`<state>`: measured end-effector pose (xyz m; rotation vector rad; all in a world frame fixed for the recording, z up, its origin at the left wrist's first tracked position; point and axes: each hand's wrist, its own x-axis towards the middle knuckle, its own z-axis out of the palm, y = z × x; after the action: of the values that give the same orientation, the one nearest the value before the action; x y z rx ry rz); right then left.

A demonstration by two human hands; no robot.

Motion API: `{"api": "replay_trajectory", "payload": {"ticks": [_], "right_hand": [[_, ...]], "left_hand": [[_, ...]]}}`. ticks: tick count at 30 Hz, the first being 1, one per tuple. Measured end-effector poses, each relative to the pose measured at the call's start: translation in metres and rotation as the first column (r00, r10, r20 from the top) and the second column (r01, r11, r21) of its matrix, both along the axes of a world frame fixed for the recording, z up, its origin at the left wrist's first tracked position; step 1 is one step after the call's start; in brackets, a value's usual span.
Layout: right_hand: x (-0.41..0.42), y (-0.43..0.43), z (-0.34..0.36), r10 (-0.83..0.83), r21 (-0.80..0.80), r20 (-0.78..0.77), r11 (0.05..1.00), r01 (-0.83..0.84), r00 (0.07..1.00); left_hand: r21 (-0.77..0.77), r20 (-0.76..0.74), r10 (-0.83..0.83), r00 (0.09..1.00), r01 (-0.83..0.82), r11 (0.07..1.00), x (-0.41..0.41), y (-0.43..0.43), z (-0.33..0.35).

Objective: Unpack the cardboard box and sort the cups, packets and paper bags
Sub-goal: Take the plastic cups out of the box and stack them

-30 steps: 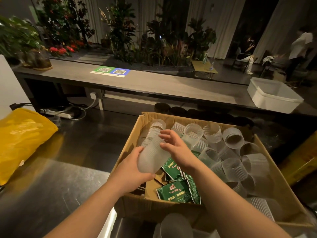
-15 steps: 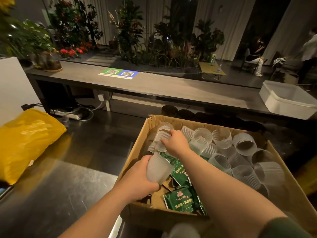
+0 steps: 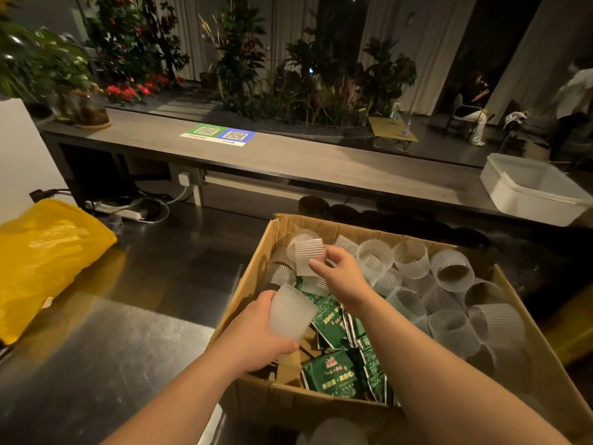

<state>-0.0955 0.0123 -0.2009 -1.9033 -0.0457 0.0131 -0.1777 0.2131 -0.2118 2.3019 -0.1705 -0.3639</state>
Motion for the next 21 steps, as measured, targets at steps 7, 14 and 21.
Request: {"api": "replay_trajectory", "payload": {"ticks": [7,14,21], "right_hand": [[-0.039,-0.026,0.028,0.270,0.150,-0.071,0.955,-0.257,0.960],[-0.047,-0.028,0.023,0.317,0.089,-0.155,0.948,-0.307,0.936],[-0.048,-0.006,0.020,0.494,0.132,-0.339,0.868,-0.479,0.801]], "left_hand": [[-0.054,-0.024,-0.050,0.998,0.048,0.997,-0.002,0.000,0.005],[-0.068,-0.039,-0.104,0.994,0.101,0.993,-0.004,0.002,0.006],[-0.092,-0.064,-0.076,0.995,0.070,0.993,-0.001,0.003,0.003]]}}
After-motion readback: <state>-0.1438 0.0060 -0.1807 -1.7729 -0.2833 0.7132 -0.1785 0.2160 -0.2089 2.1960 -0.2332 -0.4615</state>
